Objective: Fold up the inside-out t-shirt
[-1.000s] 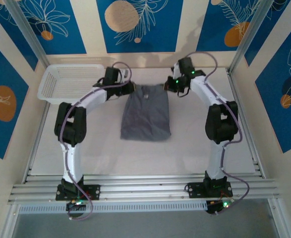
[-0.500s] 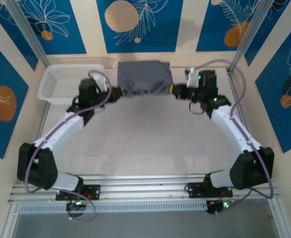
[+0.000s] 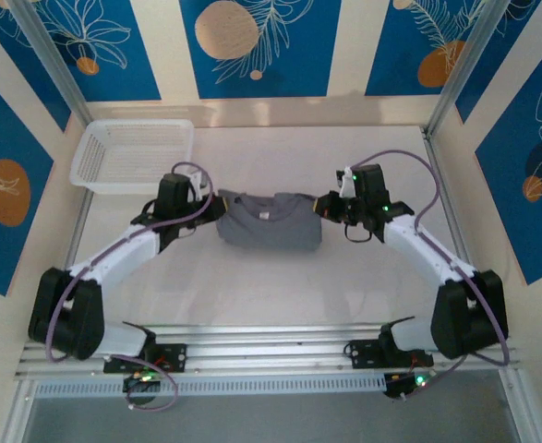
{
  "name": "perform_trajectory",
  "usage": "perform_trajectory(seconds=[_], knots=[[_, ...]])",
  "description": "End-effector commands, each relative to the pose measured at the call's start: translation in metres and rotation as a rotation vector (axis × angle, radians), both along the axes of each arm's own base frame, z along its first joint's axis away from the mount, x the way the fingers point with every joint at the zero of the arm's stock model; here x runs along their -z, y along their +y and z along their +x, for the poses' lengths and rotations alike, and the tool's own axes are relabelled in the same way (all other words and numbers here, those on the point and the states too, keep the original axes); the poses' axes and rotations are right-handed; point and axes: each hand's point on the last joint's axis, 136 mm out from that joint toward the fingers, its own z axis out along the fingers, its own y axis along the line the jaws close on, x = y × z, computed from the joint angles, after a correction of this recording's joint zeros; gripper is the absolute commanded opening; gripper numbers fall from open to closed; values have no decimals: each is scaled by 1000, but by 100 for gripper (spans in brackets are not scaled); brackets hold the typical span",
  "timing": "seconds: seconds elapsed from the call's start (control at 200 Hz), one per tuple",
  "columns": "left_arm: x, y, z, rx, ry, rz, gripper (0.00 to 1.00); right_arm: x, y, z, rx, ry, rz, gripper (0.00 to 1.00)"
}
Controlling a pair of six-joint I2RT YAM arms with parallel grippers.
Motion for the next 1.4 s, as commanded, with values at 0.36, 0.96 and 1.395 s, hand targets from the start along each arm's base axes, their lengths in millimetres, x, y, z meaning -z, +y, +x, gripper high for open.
perform_trajectory(seconds=[0.36, 0.96, 1.395], knots=[[114, -14, 41, 30, 94, 107, 27, 123, -30, 26, 37, 239, -167, 5], [80, -15, -25, 10, 187, 98, 63, 21, -54, -56, 303, 189, 78, 64], [93, -244, -8, 322, 119, -63, 61, 54, -54, -121, 581, 469, 363, 64]])
